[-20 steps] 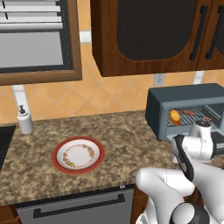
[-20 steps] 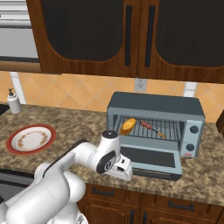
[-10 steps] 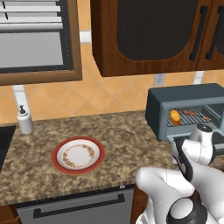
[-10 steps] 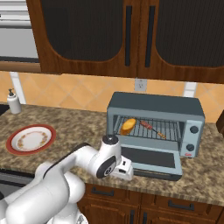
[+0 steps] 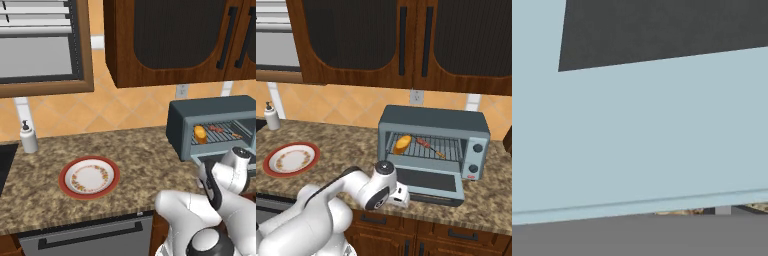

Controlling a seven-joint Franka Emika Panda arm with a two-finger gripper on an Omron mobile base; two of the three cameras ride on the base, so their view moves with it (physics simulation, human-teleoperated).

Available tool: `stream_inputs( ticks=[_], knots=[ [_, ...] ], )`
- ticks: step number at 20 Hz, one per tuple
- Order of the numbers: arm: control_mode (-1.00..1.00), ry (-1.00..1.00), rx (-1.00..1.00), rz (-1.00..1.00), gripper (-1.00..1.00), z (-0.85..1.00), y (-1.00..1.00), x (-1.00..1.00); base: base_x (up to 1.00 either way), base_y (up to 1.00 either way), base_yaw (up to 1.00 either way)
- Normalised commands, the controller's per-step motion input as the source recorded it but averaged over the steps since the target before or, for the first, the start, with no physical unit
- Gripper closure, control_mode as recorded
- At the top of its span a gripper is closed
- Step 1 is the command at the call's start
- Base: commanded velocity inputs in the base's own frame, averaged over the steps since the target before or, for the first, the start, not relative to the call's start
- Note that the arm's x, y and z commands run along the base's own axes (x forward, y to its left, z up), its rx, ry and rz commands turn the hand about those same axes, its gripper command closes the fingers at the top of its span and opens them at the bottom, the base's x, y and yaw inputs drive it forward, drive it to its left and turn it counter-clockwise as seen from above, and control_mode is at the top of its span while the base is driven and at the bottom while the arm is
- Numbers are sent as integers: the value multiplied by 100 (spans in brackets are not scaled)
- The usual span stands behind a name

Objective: Pick up the kebab skewer and baguette bread, and place them inside the toaster oven. Close the toaster oven door and start by setting the timer.

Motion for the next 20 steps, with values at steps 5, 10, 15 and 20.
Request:
stream_inputs(
  ticks=[5,10,15,20],
  knots=[
    [-100,-15,0,-7,-100,4,0,53,0,0,0],
    [-100,-18,0,-7,-100,18,0,50,0,0,0],
    [-100,-22,0,-10,-100,32,0,56,0,0,0],
    [-100,-30,-3,-13,-100,41,1,58,0,0,0]
  ],
)
